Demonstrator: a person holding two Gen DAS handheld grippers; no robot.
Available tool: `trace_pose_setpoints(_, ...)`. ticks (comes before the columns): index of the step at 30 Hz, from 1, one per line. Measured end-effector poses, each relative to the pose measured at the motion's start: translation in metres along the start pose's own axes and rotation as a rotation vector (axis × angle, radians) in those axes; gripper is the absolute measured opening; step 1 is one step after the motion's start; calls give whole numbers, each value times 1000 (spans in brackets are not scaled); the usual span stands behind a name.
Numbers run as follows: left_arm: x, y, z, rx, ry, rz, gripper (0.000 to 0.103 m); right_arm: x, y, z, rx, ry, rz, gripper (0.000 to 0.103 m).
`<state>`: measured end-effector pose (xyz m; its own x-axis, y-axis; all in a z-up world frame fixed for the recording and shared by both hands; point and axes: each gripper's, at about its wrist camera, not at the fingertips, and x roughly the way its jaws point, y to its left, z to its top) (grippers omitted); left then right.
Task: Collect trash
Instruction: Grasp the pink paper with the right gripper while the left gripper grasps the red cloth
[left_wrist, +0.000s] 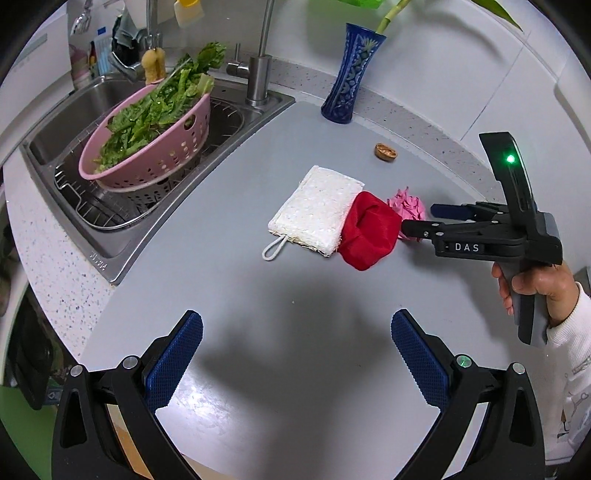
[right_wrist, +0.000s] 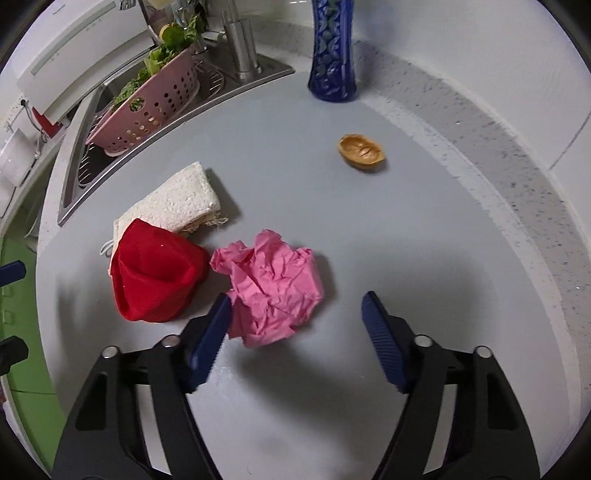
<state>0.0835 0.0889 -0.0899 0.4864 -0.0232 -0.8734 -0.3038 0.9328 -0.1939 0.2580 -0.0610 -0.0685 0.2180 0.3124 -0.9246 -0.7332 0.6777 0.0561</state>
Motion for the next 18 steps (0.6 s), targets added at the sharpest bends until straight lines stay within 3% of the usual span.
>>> trace_pose_setpoints(5, 3, 0, 3, 4, 1, -8, 98, 3, 6, -1, -14, 2, 26, 41)
trace_pose_setpoints(18, 19, -21, 17, 73, 6, -18, 98, -40, 0, -14, 6, -48, -5, 38)
